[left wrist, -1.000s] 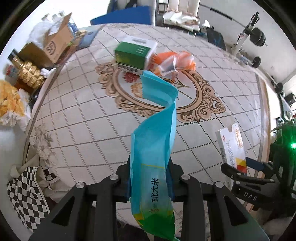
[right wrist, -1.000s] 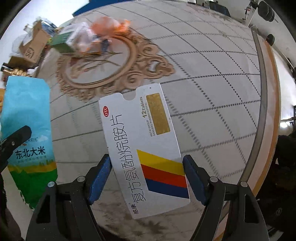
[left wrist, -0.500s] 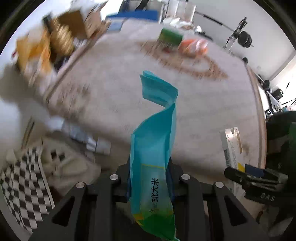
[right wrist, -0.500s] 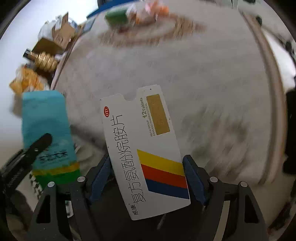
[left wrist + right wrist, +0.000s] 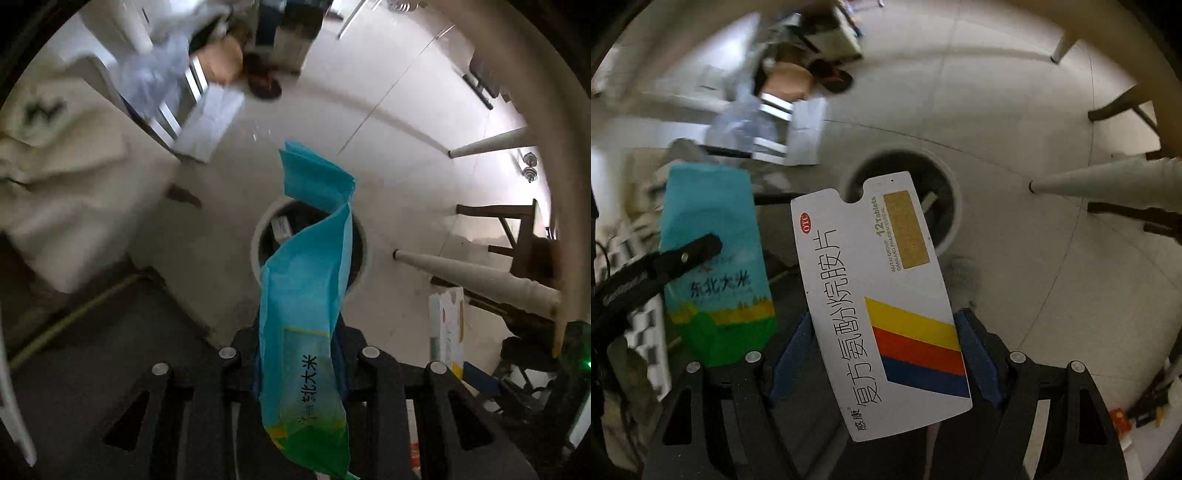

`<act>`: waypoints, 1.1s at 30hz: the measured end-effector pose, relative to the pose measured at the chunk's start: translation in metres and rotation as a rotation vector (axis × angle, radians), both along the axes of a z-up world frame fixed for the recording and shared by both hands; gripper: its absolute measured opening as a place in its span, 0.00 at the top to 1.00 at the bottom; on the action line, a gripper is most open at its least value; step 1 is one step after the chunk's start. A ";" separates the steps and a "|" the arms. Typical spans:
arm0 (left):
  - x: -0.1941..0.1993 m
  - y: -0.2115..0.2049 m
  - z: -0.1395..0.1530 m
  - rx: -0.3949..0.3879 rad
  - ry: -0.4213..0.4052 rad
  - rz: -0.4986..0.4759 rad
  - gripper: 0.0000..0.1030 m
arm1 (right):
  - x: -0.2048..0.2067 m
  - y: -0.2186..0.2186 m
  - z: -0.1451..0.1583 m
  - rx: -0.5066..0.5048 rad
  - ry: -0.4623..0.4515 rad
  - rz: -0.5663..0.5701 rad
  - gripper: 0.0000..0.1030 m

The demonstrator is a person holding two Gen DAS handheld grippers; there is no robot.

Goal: Collect trash
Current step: 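Carry both items over the white bin and open both tools to drop them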

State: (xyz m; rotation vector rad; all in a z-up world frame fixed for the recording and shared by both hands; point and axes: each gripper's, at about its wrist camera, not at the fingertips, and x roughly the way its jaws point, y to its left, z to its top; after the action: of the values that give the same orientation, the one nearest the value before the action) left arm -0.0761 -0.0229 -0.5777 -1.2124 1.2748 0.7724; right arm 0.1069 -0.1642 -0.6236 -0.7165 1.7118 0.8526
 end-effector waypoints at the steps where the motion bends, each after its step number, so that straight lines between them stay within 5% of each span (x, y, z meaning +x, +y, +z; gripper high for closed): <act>1: 0.004 0.002 -0.024 -0.032 -0.008 0.009 0.75 | 0.002 0.001 -0.017 -0.012 -0.008 -0.009 0.23; 4: 0.014 0.009 -0.083 -0.129 -0.047 0.060 0.75 | 0.011 0.009 -0.070 -0.029 -0.028 -0.027 0.23; 9: 0.031 0.019 -0.143 -0.175 -0.043 0.081 0.72 | 0.023 0.021 -0.127 -0.032 -0.034 -0.028 0.23; 15: 0.035 0.028 -0.170 -0.206 -0.056 0.086 0.71 | 0.032 0.040 -0.170 -0.028 -0.036 -0.012 0.23; 17: 0.032 0.028 -0.172 -0.217 -0.050 0.090 0.68 | 0.033 0.042 -0.182 -0.028 0.001 -0.019 0.23; 19: 0.026 0.029 -0.172 -0.218 -0.054 0.096 0.34 | 0.032 0.043 -0.192 -0.026 0.031 -0.029 0.22; 21: 0.022 0.030 -0.171 -0.200 -0.051 0.104 0.17 | 0.031 0.042 -0.196 -0.022 0.046 -0.029 0.19; 23: 0.018 0.029 -0.168 -0.182 -0.033 0.102 0.13 | 0.031 0.039 -0.193 -0.018 0.024 -0.025 0.00; 25: 0.013 0.025 -0.164 -0.159 0.000 0.087 0.05 | 0.029 0.036 -0.189 -0.015 -0.011 -0.013 0.00; 33: -0.007 -0.003 -0.115 0.067 0.199 -0.013 0.04 | 0.019 0.029 -0.145 -0.004 -0.149 0.060 0.00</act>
State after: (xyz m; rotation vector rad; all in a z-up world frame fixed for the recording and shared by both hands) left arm -0.0828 -0.0254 -0.6931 -1.0933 1.4051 0.9374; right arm 0.1258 -0.1355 -0.7685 -0.8174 1.5662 0.8159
